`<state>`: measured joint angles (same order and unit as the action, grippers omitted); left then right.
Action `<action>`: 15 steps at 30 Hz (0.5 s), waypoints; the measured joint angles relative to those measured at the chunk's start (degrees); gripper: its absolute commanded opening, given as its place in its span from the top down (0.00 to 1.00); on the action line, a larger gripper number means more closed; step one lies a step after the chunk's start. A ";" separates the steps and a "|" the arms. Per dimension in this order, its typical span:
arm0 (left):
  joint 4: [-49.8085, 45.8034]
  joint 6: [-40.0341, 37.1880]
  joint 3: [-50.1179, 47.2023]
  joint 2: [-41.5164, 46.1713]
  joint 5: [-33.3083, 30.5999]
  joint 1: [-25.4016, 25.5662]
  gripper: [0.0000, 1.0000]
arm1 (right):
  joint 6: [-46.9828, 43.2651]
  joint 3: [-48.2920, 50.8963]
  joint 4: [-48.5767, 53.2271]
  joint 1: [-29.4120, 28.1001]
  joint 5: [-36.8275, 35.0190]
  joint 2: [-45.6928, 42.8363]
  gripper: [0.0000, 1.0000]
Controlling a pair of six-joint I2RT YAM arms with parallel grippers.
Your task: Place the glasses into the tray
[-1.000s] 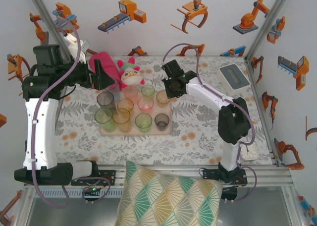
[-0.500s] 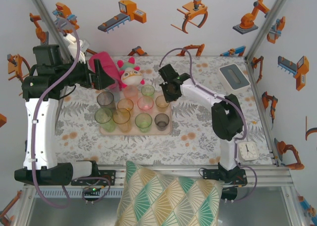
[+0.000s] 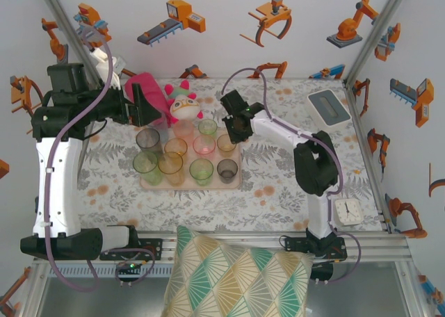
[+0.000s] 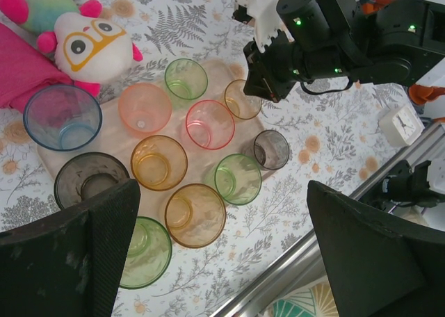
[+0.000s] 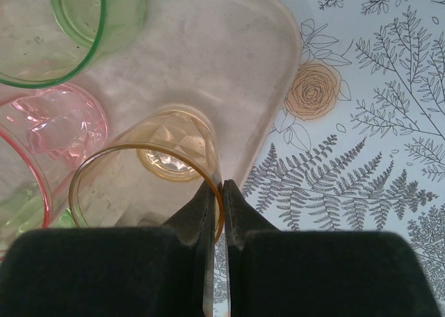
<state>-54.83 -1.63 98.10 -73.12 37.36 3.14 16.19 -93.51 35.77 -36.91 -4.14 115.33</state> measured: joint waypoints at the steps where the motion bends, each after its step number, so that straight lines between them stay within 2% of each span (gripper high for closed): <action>1: 0.02 0.00 0.00 0.00 0.00 -0.07 0.03 | 0.00 0.00 0.00 0.00 0.00 0.15 0.90; 6: 0.04 0.02 -0.04 0.09 0.09 -0.22 0.03 | 0.00 0.00 -0.04 0.00 -0.02 0.46 0.86; 15: 0.20 0.02 -0.33 0.26 0.15 -0.24 0.03 | -0.35 -0.13 0.02 0.00 -0.02 0.50 0.69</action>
<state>-54.63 -1.61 97.78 -72.86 37.52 2.90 15.84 -93.65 35.79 -36.91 -4.16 115.83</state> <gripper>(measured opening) 0.971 0.282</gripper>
